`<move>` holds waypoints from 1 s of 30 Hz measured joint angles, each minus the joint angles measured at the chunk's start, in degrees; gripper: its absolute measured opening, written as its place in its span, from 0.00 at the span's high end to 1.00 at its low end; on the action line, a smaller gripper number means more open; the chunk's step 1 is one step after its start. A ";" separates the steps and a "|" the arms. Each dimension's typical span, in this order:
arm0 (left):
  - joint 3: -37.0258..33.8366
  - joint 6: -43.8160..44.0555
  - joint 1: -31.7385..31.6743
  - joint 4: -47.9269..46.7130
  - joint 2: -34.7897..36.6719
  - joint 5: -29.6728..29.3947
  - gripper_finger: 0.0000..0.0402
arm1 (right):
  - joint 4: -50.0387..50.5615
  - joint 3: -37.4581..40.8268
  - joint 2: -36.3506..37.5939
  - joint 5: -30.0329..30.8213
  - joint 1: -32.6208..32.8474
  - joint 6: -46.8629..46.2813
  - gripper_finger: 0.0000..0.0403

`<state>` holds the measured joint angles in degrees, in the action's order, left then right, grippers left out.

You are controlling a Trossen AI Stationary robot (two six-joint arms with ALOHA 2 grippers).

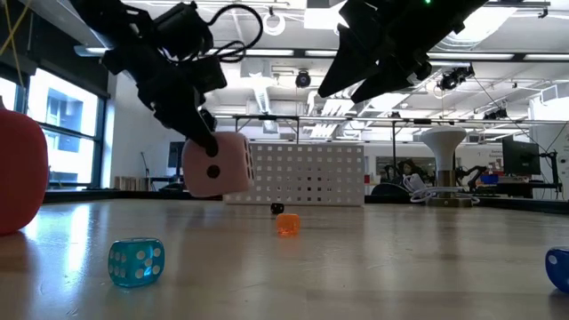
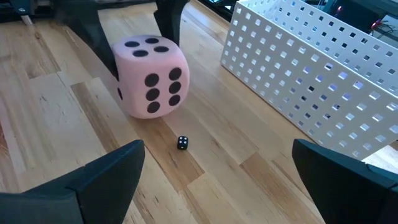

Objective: Pick & Place Dice
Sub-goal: Put the large pink dice into the white bin

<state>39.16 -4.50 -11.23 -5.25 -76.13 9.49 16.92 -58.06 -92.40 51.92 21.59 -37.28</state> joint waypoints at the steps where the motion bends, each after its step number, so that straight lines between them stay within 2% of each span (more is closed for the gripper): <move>1: 0.00 -0.01 0.19 0.39 0.44 -0.01 0.07 | -0.03 0.00 0.00 0.00 0.00 0.00 0.01; 11: 0.04 -2.38 0.73 3.67 12.54 -0.81 0.07 | -0.03 0.00 0.00 0.23 -0.01 -0.11 0.01; 16: 0.06 -5.47 0.47 12.29 17.34 -6.35 0.07 | -0.45 0.00 0.00 0.46 -0.01 -0.04 0.01; 18: 0.17 -6.82 -0.21 15.94 17.92 -8.38 0.07 | -0.79 0.00 0.00 0.56 -0.01 -0.02 0.01; 26: 0.17 -11.26 -8.07 25.37 14.81 -8.62 0.07 | -1.31 0.00 0.00 0.57 -0.01 0.03 0.01; 30: 0.15 -7.90 -13.80 28.55 10.61 -4.24 0.07 | -1.29 0.00 0.00 0.57 -0.01 0.07 0.01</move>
<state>39.31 -12.41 -25.03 23.30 -65.52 5.24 15.64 -58.06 -92.40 52.49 21.58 -37.21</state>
